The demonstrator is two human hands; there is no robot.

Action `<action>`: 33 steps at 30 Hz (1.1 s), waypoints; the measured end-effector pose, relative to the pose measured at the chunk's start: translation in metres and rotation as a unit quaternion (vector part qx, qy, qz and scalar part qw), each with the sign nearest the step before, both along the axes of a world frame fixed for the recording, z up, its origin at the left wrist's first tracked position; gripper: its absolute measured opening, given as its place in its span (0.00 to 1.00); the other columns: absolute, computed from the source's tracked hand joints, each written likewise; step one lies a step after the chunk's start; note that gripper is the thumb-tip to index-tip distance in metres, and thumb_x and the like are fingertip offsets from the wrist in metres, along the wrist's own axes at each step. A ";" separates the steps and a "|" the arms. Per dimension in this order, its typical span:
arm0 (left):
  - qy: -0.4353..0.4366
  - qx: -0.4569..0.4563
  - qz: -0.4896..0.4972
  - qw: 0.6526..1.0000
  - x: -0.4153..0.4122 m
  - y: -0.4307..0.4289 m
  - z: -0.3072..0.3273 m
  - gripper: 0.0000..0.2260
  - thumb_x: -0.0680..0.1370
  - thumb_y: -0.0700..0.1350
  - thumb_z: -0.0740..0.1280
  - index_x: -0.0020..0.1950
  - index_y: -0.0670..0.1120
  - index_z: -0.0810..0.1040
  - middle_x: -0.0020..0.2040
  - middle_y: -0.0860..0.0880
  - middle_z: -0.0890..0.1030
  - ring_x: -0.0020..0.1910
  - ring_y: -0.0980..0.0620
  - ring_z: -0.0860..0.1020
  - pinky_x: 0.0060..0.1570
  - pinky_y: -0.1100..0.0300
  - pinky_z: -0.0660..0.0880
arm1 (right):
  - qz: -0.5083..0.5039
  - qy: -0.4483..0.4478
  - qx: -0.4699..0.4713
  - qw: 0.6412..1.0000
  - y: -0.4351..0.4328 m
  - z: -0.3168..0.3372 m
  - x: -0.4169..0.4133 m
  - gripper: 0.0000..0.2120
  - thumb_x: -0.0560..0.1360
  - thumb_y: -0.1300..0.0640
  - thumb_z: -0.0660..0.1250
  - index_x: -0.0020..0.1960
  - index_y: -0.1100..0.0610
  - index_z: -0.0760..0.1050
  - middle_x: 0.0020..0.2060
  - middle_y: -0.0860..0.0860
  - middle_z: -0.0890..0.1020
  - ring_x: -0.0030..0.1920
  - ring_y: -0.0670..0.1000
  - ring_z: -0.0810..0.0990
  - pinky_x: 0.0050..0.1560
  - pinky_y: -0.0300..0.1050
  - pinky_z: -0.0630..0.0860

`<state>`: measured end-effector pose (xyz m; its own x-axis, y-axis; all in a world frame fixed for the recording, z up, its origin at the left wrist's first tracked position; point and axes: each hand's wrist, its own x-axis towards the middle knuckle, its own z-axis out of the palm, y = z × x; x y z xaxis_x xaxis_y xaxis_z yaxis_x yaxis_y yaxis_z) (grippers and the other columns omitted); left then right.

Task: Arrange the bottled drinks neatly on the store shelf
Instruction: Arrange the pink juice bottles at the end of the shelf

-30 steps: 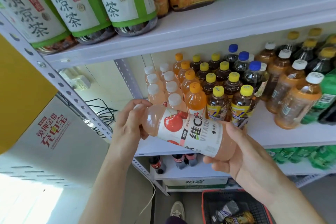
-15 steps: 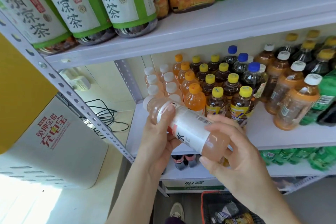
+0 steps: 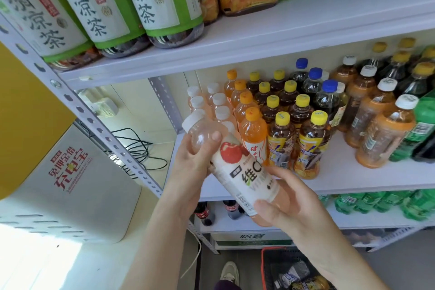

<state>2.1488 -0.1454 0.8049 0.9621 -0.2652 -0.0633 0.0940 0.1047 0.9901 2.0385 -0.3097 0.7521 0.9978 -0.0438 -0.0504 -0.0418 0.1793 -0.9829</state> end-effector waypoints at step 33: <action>-0.204 0.207 0.006 0.957 0.021 0.043 0.004 0.24 0.63 0.56 0.79 0.54 0.58 0.72 0.47 0.55 0.83 0.45 0.53 0.83 0.39 0.62 0.79 | 0.026 -0.124 -0.399 0.908 0.017 -0.021 0.051 0.29 0.74 0.35 0.63 0.73 0.38 0.62 0.62 0.22 0.64 0.63 0.24 0.59 0.58 0.20 0.59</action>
